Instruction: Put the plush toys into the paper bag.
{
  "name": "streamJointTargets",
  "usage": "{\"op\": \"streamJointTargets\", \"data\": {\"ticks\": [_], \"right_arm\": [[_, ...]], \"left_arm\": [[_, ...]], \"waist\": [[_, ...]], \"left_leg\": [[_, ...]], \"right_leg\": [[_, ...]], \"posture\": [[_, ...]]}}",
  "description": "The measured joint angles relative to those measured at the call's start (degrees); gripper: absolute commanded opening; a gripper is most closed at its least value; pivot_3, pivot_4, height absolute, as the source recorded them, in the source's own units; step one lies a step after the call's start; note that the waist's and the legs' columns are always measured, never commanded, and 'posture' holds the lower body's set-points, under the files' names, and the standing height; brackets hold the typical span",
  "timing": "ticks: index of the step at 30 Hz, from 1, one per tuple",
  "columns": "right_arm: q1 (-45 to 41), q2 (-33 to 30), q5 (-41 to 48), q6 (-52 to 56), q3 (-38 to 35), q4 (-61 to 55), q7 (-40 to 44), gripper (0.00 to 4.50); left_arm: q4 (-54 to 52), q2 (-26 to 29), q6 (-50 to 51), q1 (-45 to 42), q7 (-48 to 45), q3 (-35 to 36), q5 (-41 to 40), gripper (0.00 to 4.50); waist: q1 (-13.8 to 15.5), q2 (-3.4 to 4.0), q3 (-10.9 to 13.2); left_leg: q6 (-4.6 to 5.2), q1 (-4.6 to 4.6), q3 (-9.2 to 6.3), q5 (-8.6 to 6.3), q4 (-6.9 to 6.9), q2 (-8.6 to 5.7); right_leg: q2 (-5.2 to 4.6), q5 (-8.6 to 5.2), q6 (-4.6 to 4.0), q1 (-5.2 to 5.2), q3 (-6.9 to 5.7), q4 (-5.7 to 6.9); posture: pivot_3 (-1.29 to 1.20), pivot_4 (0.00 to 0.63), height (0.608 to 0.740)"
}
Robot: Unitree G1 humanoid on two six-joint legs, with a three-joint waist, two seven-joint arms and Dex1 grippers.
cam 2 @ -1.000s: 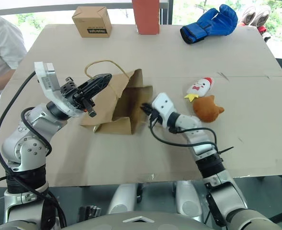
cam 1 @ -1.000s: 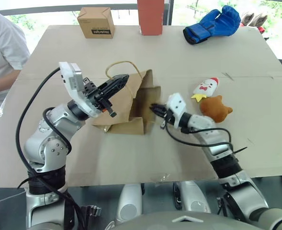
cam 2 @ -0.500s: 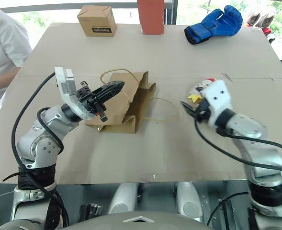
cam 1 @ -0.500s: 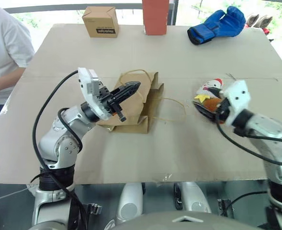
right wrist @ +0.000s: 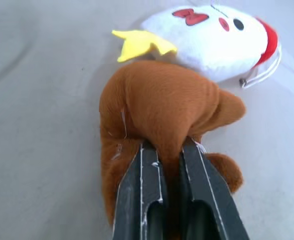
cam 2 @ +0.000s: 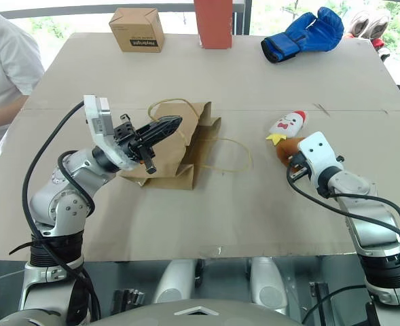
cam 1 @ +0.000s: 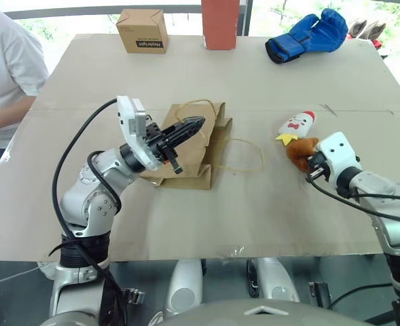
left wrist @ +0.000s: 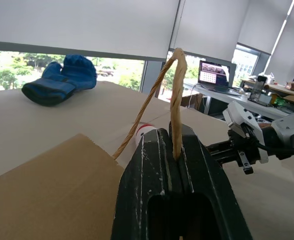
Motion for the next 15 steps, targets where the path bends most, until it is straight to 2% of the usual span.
{"op": "streamJointTargets", "data": {"ticks": [2,5,8,12,15], "right_arm": [[-1.4,3.9,6.6,-2.9,-4.2,-3.5,2.7,0.04],[-9.4,5.1,11.7,-3.0,-4.0,-10.7,4.6,0.04],[-14.4,7.9,10.7,-3.0,2.8,-9.5,4.5,0.04],[-18.0,12.3,4.7,-5.6,17.5,0.5,5.1,0.04],[-18.5,14.9,3.2,-7.6,20.6,4.8,5.4,0.04]], "left_arm": [[0.0,0.0,0.8,-0.2,-0.3,0.6,-1.6,0.0],[0.0,-0.3,1.6,-1.3,-0.7,0.6,-3.5,0.0],[0.1,-0.9,2.2,-2.0,-0.3,0.8,-4.4,0.0],[0.2,-2.9,2.4,-4.2,0.8,0.2,-4.4,0.0],[0.2,-3.7,2.4,-5.0,1.7,-0.2,-4.4,0.0]], "waist": [[-0.5,0.05,0.1],[-0.9,0.09,0.1],[-1.0,-0.03,0.0],[-0.8,-0.02,0.0],[-0.3,-0.02,0.0]], "left_leg": [[0.0,0.01,0.01,0.0,-0.01,0.05],[0.0,0.05,-0.17,0.0,-0.02,0.08],[0.0,0.04,-0.21,0.0,-0.05,0.1],[0.0,-0.02,-0.19,0.0,-0.05,0.08],[0.0,-0.05,-0.19,0.0,-0.05,0.08]], "right_leg": [[0.06,-0.04,0.11,-0.03,0.04,0.04],[0.16,-0.08,0.16,0.01,-0.02,0.1],[0.2,0.0,-0.02,0.0,-0.04,0.09],[0.2,0.02,-0.01,-0.01,-0.02,0.05],[0.2,0.1,0.13,-0.01,-0.02,0.04]], "posture": [[0.0,0.15,0.74],[0.0,0.15,0.74],[0.0,0.15,0.74],[0.0,0.15,0.74],[0.0,0.15,0.74]]}}
